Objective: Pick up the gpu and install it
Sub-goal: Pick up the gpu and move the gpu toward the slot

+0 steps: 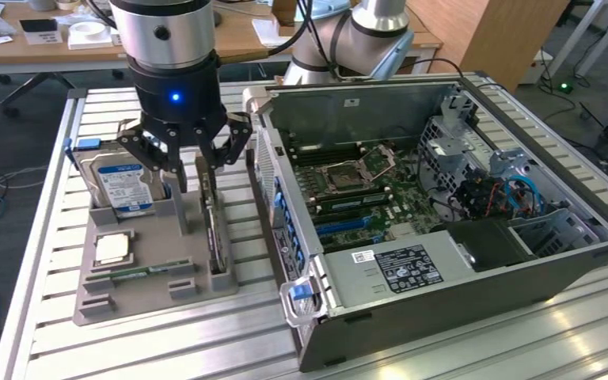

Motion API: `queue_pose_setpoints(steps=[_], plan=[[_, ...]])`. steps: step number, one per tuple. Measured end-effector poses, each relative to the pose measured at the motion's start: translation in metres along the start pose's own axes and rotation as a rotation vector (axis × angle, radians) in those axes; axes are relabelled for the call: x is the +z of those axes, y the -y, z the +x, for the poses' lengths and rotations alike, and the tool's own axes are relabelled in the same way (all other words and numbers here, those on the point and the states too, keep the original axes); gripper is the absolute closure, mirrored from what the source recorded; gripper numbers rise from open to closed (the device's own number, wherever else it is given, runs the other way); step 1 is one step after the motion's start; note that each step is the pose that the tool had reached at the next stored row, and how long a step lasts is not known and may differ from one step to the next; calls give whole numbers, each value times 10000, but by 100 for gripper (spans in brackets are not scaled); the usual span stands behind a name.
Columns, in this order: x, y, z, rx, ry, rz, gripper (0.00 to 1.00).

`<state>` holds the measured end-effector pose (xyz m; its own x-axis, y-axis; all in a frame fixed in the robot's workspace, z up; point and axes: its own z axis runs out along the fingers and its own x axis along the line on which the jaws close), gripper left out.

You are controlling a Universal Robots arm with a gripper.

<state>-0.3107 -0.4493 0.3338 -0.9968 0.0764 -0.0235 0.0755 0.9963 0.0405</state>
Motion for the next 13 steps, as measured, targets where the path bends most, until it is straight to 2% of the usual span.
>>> queue_pose_setpoints(steps=[13], plan=[[45, 2, 1, 0, 2, -2, 58]])
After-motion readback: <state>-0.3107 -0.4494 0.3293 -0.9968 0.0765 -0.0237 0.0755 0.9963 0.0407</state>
